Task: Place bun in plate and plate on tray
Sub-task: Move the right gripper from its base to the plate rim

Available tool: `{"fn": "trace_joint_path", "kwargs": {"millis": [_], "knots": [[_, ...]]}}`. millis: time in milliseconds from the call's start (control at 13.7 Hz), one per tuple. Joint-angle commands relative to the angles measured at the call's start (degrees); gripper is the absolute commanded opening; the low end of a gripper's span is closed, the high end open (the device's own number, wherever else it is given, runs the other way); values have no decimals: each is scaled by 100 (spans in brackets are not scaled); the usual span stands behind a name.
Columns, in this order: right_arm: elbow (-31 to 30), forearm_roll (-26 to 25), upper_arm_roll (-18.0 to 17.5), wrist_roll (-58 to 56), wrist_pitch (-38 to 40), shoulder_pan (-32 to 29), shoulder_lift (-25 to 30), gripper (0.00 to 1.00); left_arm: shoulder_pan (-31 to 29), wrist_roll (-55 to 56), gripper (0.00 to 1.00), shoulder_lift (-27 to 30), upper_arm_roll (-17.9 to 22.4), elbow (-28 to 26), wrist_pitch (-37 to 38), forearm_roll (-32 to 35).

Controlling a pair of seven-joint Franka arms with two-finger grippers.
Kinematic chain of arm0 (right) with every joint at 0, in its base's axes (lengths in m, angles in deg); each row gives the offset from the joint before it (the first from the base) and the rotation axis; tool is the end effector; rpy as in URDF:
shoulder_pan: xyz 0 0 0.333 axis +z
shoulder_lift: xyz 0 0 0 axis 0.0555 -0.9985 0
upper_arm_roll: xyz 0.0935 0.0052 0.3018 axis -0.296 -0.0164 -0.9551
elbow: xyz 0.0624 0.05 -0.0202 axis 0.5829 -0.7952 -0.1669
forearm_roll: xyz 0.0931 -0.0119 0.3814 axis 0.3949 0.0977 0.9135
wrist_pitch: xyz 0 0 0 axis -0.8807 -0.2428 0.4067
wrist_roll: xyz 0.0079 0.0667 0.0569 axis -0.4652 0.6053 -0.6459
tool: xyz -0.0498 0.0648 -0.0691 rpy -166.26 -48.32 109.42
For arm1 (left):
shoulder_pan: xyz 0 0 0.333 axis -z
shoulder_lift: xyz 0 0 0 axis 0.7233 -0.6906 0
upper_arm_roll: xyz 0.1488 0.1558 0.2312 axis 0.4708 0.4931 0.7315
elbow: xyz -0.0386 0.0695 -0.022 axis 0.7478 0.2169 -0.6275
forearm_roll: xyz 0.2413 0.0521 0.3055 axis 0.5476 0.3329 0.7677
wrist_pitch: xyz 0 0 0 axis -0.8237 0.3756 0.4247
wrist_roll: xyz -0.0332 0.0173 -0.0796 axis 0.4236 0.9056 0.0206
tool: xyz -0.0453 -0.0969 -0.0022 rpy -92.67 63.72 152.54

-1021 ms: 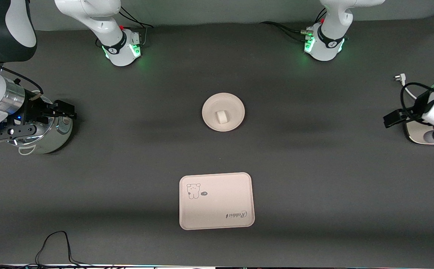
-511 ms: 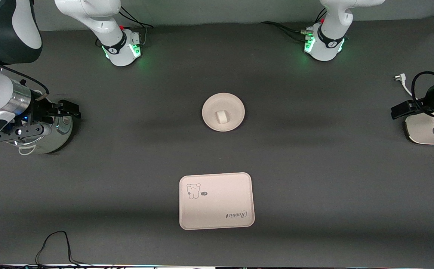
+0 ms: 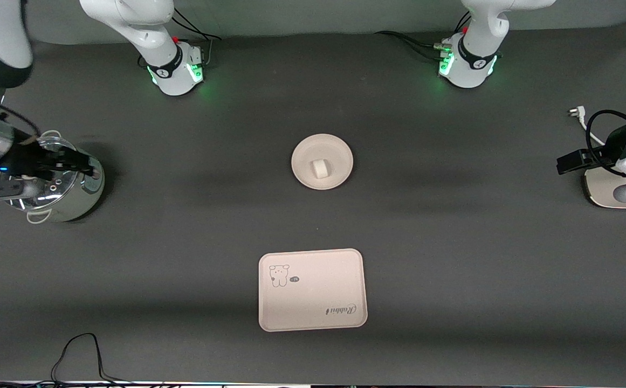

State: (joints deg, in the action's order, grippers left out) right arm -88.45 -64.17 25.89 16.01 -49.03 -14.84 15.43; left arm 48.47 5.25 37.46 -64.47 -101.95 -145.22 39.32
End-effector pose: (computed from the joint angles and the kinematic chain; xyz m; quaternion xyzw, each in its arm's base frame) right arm 0.5627 -0.0280 0.5613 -0.9988 -0.0059 0.0377 0.0308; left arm 0.5748 0.0074 0.5555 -0.9953 -0.0575 0.0730 0.0282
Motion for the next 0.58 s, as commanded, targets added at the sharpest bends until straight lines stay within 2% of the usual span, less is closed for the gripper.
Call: {"fn": "trace_joint_path", "kwargs": {"millis": [0,146,219,292,365,511], "knots": [[-191,132,-234,194,-45,-65,383,100,14,-109,100,-54,48,67,91,-52],[-358,123,-182,362,-45,268,497,100,15,-109,100,-72,48,58,91,-52],[-428,105,71,388,-123,749,498,100,14,-109,100,-72,48,67,100,-52],[-490,96,491,650,-246,1293,472,100,6,-109,100,-81,48,67,91,-52],[-491,87,696,818,-291,1559,463,100,-12,-109,100,-81,48,67,91,-52],[-517,79,689,758,-291,1326,454,100,-21,-118,100,-98,48,67,91,-43]]}}
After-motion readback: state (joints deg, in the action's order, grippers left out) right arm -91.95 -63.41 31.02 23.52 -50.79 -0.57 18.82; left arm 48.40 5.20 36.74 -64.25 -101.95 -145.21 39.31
